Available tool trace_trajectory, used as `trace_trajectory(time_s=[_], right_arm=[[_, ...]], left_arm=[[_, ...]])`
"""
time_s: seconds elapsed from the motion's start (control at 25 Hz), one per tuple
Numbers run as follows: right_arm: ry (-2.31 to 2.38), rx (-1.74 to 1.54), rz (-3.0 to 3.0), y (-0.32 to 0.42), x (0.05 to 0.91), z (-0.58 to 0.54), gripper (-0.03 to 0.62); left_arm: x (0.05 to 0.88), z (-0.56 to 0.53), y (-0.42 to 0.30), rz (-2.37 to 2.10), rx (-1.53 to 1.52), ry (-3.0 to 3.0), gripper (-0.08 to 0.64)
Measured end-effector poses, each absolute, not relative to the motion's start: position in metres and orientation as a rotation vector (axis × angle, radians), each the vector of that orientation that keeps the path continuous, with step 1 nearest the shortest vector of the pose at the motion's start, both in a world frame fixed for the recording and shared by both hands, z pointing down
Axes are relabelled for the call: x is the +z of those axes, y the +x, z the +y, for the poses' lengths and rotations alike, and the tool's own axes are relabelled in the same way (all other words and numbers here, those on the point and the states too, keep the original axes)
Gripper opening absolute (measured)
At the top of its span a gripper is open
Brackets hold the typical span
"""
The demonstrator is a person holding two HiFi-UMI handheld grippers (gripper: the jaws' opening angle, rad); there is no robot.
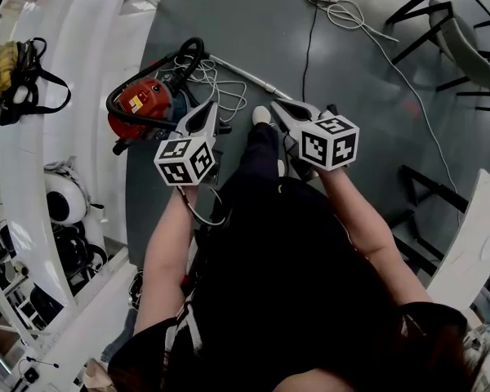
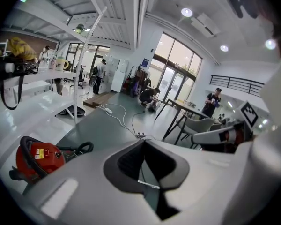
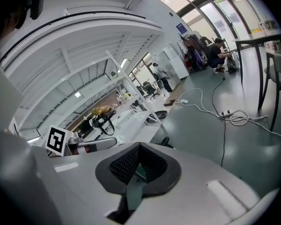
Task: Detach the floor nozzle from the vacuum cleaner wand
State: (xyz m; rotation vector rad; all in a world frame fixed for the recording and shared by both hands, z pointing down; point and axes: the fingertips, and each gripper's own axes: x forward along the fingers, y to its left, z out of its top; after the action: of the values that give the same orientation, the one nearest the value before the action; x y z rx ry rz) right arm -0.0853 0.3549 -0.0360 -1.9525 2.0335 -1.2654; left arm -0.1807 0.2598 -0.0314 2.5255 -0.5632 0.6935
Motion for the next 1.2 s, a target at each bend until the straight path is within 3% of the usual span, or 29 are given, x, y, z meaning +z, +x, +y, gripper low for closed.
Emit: trace_trajectory(time_s=[0.64,1.2], right_arm=[[-1.801,-1.358,2.319,-0.019,-0.004,0.157,-0.003],[-1.738,-1.408,2.527,-0.021,0.015,0.077,-0.003]], left_arm=[[0.017,0.079,-0.126,-0.747,0.627,2.347,0.009],[0.029,0.028,-0.12,-0.792,0.628,2.327,0.009]])
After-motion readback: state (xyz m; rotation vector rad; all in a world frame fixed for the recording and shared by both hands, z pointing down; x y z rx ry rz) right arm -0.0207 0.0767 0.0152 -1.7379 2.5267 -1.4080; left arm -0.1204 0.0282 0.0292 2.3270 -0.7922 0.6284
